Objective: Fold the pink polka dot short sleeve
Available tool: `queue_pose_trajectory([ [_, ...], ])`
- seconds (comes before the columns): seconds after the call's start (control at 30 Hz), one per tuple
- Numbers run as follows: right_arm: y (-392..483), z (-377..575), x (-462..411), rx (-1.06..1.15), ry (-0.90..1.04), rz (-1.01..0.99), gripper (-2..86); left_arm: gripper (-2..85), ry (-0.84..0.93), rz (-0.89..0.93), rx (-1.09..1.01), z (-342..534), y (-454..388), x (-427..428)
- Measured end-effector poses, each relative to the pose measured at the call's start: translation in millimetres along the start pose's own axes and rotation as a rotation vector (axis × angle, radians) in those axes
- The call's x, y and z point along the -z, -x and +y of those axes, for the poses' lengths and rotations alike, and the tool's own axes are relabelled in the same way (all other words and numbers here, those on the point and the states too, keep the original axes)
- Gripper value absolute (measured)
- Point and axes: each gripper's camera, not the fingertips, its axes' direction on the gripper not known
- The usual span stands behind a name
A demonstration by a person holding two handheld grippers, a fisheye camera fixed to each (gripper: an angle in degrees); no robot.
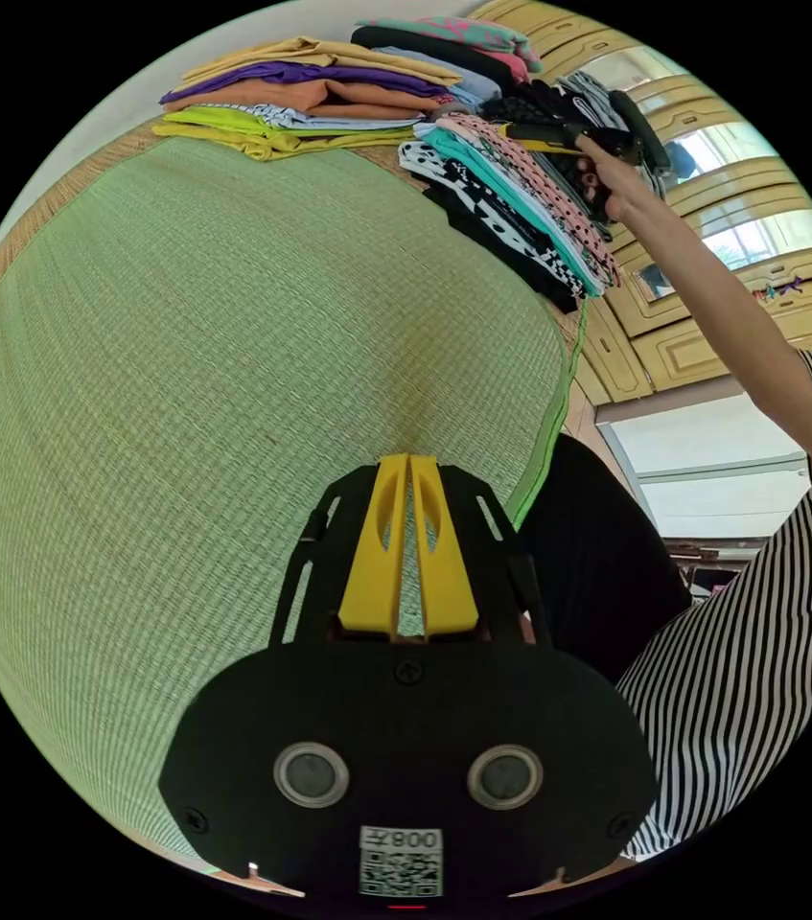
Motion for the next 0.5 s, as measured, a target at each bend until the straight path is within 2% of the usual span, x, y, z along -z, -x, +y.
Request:
queue_pose_trajectory([
  [0.1, -10.9, 14.2, 7.1, -0.067, -0.038, -0.05, 3.2, 0.1, -0.004, 0.008, 0.022, 13.1, 0.3, 8.1],
  [0.27, -19.3, 42.8, 33.3, -0.082, -0.1, -0.139, 1.7, 0.1, -0.018, 0.025, 0.017, 34.7, -7.6, 26.1],
  [0.5, -9.2, 87.5, 85.1, -0.053, -0.196, -0.284, 1.0, 0.1, -0.153, 0.095, 0.011, 79.3, -23.8, 81.3],
])
